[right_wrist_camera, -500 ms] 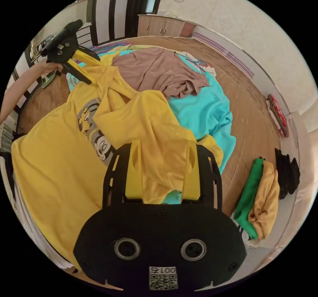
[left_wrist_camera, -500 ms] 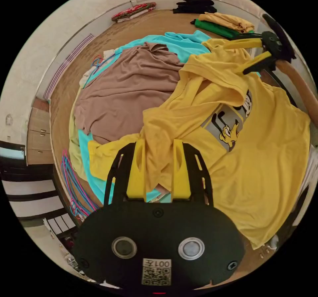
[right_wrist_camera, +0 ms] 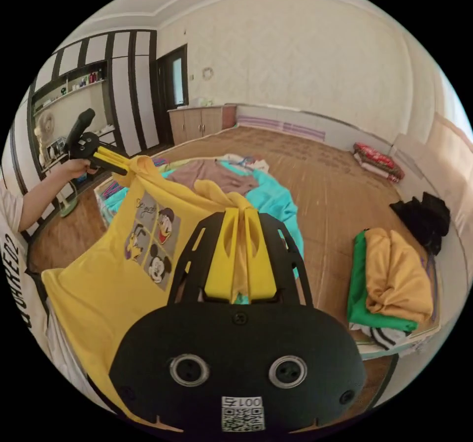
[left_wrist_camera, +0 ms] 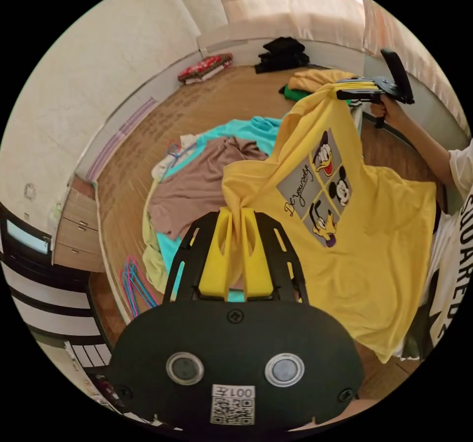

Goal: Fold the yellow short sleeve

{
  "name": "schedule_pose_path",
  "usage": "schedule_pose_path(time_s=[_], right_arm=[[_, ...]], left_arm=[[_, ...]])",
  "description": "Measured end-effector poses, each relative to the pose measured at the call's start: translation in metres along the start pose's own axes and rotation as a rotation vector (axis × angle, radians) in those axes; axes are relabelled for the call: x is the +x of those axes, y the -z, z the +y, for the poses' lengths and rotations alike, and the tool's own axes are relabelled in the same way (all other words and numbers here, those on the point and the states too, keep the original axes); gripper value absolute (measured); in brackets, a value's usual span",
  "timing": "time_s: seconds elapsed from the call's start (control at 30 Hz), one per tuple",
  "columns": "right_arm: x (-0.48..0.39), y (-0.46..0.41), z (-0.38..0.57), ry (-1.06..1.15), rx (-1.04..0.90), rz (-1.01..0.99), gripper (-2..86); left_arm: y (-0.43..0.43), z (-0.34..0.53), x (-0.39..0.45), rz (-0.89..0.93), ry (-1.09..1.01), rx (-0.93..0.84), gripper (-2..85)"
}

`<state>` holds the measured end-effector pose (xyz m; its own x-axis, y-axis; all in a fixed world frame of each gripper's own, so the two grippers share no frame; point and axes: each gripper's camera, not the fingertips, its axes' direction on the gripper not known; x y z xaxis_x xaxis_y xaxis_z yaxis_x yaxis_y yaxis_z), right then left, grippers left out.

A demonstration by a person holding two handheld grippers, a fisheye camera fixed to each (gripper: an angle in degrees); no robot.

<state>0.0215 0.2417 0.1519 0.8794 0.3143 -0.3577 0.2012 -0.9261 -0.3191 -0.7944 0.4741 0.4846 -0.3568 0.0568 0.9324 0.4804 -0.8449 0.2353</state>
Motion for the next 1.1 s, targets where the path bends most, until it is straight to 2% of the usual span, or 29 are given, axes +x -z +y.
schedule_pose_path(time_s=[0.17,0.33,0.5,0.67,0.83,0.97,1.1], right_arm=[[0.006,0.001,-0.024,0.068,0.041,0.185,1.9],[0.021,-0.043,-0.047,0.119,-0.033,0.282,1.8],[0.042,-0.135,-0.043,0.145,-0.311,0.351,1.4],[0.074,-0.148,-0.021,0.116,-0.45,0.508,1.0],[0.09,-0.079,0.028,0.142,-0.416,0.288,1.5],[0.062,-0.001,0.097,0.229,-0.458,0.049,2.7],[0.022,0.067,0.152,0.224,-0.546,-0.198,6.5]], left_arm=[[0.0,-0.036,0.005,-0.139,0.0,0.007,1.3],[-0.041,-0.065,0.003,-0.23,0.022,-0.078,3.3],[-0.122,-0.076,-0.002,-0.148,0.141,-0.264,6.0],[-0.131,-0.045,-0.019,-0.133,0.307,-0.285,5.6],[-0.088,0.012,-0.007,-0.227,0.254,-0.257,5.1],[-0.042,0.076,0.051,0.03,0.092,-0.228,5.3],[-0.015,0.14,0.132,0.255,0.034,-0.291,6.6]])
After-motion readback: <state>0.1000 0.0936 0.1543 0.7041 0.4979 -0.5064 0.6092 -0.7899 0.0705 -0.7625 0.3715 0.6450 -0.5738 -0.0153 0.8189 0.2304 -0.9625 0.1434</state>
